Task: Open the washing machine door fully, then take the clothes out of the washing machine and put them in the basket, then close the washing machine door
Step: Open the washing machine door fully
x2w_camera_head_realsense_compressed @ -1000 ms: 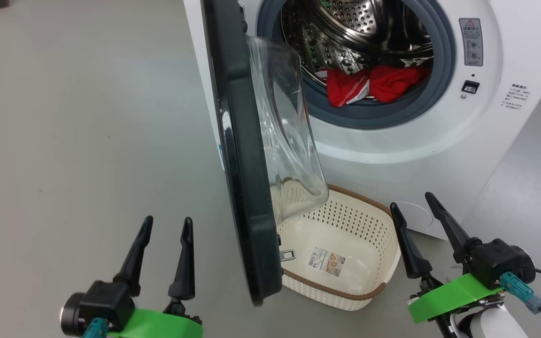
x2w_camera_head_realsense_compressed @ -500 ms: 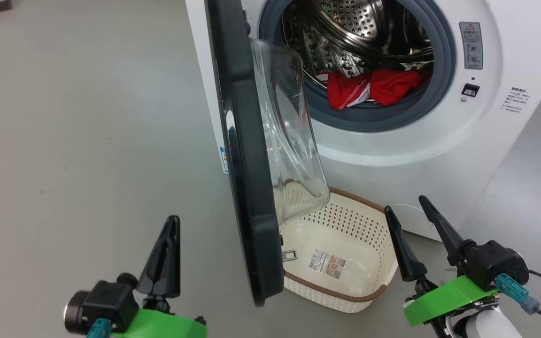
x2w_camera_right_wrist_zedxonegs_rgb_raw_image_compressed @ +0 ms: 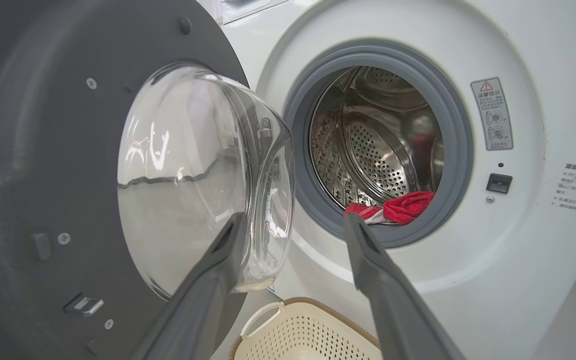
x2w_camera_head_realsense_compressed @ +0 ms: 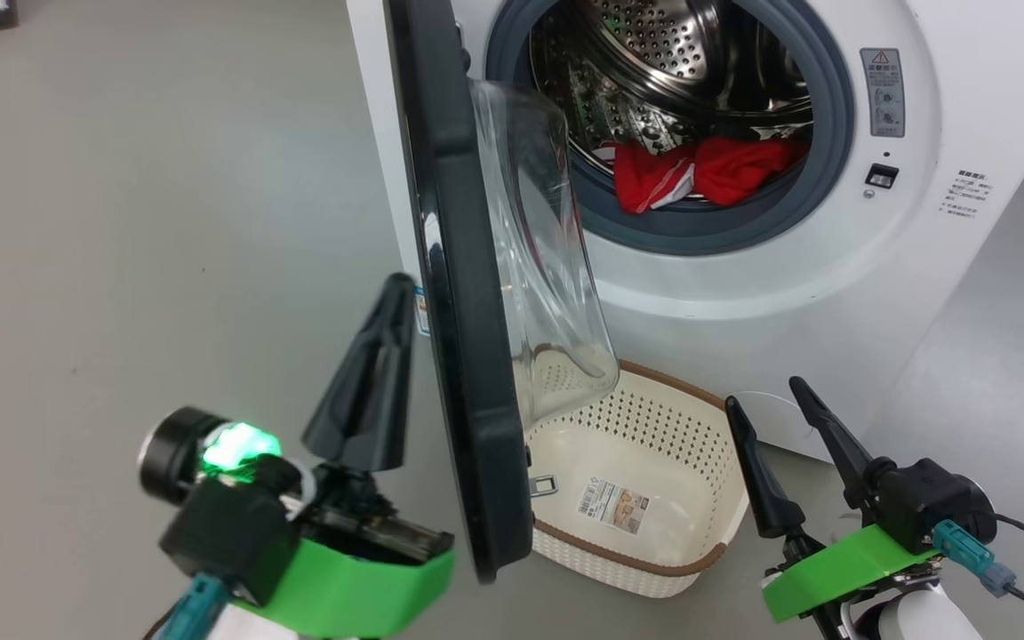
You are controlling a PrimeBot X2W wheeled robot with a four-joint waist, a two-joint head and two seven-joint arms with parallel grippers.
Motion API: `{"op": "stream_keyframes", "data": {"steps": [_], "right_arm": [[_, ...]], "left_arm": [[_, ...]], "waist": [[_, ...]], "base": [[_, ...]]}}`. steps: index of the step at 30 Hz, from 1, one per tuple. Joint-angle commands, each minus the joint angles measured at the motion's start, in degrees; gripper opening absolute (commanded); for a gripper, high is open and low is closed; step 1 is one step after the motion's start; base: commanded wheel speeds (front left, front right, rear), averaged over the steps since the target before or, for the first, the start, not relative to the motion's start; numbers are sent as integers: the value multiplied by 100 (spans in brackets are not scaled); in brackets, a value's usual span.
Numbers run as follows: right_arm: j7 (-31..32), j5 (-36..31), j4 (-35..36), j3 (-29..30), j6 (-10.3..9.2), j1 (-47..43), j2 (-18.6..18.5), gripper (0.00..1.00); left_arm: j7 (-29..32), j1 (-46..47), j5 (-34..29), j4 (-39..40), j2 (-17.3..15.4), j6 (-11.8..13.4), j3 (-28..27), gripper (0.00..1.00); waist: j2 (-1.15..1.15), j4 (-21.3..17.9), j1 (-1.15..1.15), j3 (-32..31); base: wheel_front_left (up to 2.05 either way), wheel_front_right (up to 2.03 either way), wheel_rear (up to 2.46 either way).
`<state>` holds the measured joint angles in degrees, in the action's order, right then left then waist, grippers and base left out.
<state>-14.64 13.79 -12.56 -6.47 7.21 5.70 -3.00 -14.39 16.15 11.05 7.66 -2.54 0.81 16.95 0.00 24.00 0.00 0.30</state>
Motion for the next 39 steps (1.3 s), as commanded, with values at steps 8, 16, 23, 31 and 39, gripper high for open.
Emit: {"op": "stream_keyframes", "data": {"steps": [8, 16, 23, 31, 39], "right_arm": [[-36, 38, 126, -199, 28, -46, 13, 100], [-36, 38, 75, -234, 28, -53, 13, 100], [-36, 44, 58, -207, 28, -41, 13, 100], [-36, 30, 54, -210, 28, -20, 13, 100], [-36, 26, 38, -204, 28, 18, 13, 100]], "left_arm": [[470, 193, 99, 380, -39, -108, 600, 0], [728, -9, 352, -221, -37, -241, 1065, 0], [864, -24, 236, -790, -78, -211, 1236, 0], [750, 25, 297, -1354, -77, -100, 1176, 0], [605, 105, 400, -1674, -87, -5, 1046, 0]], "waist": [[0, -99, 0, -7], [0, -117, 0, 3], [0, -122, 0, 24], [0, -140, 0, 97], [0, -70, 0, 217]], "base": [[0, 0, 0], [0, 0, 0], [0, 0, 0], [0, 0, 0], [0, 0, 0]]}}
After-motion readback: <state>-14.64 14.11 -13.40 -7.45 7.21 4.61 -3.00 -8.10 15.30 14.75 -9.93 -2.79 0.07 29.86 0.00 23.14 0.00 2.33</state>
